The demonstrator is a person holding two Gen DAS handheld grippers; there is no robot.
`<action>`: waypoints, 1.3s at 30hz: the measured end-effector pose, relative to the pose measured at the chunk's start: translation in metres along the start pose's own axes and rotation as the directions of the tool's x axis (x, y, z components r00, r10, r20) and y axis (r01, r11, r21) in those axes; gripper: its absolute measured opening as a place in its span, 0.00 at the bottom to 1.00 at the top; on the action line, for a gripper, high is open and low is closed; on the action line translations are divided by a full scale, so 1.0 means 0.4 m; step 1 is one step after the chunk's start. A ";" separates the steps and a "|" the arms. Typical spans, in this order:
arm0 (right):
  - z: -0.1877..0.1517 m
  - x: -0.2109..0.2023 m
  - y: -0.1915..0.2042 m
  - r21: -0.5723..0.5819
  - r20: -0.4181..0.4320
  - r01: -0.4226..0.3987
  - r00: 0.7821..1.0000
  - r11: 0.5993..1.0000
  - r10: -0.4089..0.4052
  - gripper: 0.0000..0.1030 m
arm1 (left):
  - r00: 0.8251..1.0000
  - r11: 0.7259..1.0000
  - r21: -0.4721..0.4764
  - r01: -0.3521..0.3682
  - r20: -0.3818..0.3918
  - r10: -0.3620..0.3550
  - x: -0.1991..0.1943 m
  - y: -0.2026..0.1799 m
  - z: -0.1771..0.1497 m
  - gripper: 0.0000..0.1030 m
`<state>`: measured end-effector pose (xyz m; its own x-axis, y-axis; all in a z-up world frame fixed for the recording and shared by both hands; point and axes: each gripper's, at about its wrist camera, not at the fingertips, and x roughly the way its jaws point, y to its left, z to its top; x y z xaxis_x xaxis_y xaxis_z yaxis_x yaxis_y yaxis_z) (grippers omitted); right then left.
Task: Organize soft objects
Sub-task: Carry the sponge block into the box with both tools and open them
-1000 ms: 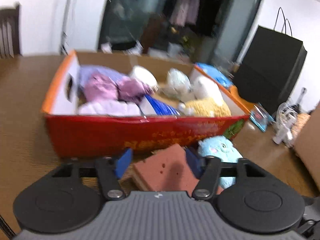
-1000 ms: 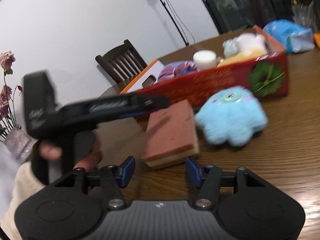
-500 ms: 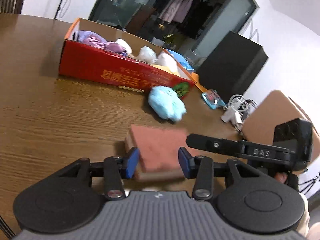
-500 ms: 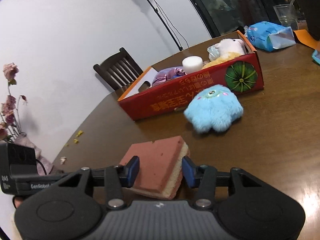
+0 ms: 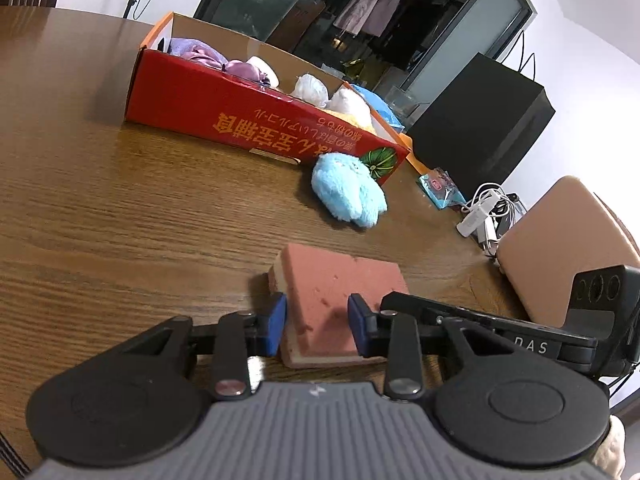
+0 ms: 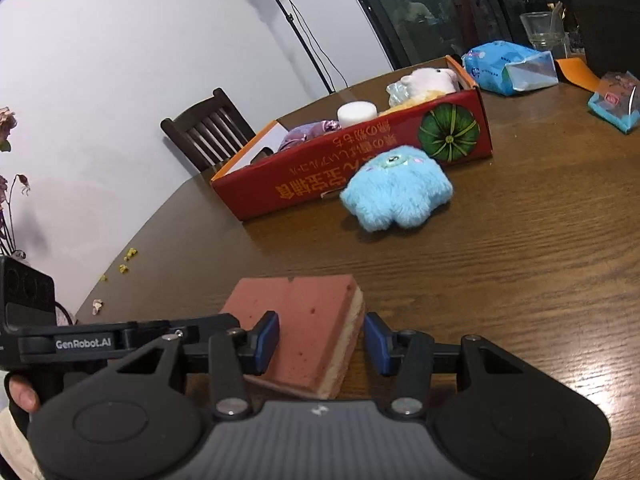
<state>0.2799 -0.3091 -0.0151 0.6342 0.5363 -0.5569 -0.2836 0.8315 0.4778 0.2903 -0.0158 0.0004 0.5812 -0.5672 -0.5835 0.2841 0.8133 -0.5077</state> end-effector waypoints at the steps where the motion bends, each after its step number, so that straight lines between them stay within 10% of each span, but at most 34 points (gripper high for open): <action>1: 0.001 0.001 0.005 -0.009 -0.001 -0.007 1.000 1.000 0.007 0.39 | 1.000 1.000 -0.001 -0.004 0.000 0.004 -0.001 -0.001 0.000 0.33; 9: 0.117 -0.028 0.035 -0.069 0.103 -0.034 0.994 0.997 0.041 0.36 | 0.990 0.997 0.073 0.008 0.143 -0.018 -0.037 -0.058 0.145 0.30; 15: 0.376 0.036 0.037 -0.243 0.251 0.146 0.964 0.959 -0.084 0.36 | 0.985 0.993 0.074 0.088 0.144 -0.098 0.136 -0.039 0.417 0.30; 23: 0.612 0.363 -0.078 -0.252 0.055 0.226 0.974 0.941 -0.219 0.34 | 0.997 0.997 0.028 -0.066 -0.046 0.068 0.442 0.084 0.605 0.29; 39: 0.659 0.481 -0.170 -0.099 -0.261 0.042 0.963 0.994 -0.067 0.35 | 0.982 0.983 0.102 -0.154 -0.091 0.163 0.433 0.064 0.561 0.32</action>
<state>0.6109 -0.3008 0.0243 0.4420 0.4988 -0.7455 -0.3262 0.8636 0.3844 0.5692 -0.0641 0.0285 0.5484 -0.4360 -0.7136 0.2670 0.9000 -0.3447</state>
